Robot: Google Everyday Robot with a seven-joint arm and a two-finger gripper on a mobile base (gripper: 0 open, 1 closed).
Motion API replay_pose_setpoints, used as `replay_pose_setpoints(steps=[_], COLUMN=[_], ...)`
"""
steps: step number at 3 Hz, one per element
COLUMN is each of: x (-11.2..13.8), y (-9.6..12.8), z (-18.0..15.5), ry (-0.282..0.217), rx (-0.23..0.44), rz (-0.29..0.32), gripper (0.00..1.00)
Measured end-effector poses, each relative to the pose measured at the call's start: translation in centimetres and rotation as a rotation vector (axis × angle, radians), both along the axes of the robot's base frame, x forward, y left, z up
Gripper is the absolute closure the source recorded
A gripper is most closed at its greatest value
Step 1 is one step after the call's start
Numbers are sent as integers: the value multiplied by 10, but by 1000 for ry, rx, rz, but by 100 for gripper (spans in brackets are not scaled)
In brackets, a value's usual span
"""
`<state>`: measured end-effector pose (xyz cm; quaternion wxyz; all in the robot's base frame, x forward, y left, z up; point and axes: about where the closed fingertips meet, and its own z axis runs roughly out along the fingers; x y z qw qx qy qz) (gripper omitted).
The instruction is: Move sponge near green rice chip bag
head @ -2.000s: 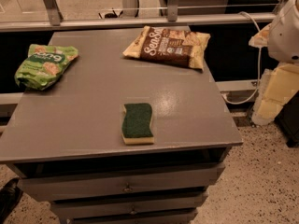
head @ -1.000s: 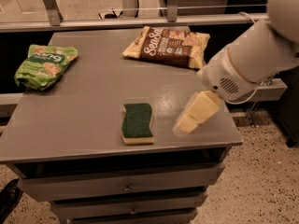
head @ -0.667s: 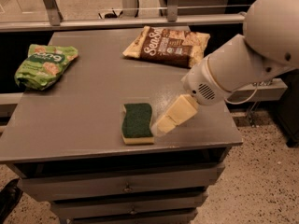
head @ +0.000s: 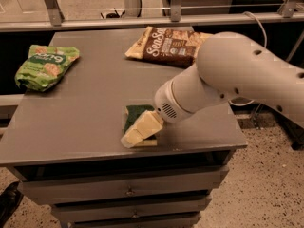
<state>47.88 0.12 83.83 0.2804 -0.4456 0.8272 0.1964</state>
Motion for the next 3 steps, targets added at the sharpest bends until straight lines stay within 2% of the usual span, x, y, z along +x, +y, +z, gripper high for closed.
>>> replay_pose_setpoints(steps=[1, 3], x=[3, 6], y=[-2, -6], z=[-15, -15], ry=[6, -2], rx=[-9, 6], rz=[-29, -62], gripper=[0, 49])
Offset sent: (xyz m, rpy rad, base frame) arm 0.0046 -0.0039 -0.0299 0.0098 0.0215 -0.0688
